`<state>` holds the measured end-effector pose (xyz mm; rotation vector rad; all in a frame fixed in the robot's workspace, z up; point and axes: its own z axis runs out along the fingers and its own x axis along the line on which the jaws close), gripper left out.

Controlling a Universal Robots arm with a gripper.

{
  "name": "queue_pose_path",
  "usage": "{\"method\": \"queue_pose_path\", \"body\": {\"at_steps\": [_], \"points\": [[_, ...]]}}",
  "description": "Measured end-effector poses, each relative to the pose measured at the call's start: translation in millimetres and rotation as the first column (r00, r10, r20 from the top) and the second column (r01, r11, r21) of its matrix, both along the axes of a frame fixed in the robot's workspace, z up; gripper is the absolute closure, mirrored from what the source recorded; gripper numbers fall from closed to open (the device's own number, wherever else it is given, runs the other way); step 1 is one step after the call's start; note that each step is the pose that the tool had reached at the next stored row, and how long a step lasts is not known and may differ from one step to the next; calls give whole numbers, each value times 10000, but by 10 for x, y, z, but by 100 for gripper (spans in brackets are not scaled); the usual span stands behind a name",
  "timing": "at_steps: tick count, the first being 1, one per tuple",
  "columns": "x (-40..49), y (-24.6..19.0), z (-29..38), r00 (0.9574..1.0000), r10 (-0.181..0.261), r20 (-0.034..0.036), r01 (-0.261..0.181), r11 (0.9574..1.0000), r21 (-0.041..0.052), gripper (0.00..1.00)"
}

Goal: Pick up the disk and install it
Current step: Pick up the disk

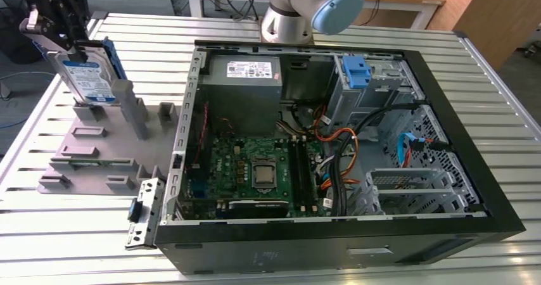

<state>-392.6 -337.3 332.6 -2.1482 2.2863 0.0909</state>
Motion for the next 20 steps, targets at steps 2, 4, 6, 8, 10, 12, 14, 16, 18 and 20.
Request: {"method": "queue_pose_path", "body": {"at_steps": [2,4,6,8,10,12,14,16,18,20], "points": [[0,0,1,10000,0,0,0,10000,0,65],[0,0,10,10000,0,-5,0,10000,-3,65],[0,0,21,10000,0,-1,0,10000,-1,65],[0,0,33,10000,0,-1,0,10000,-1,65],[0,0,37,10000,0,1,0,10000,0,65],[0,0,37,10000,0,2,0,10000,1,65],[0,0,41,10000,0,0,0,10000,0,65],[0,0,42,10000,0,0,0,10000,0,65],[0,0,43,10000,0,0,0,10000,0,65],[0,0,44,10000,0,0,0,10000,0,65]]}}
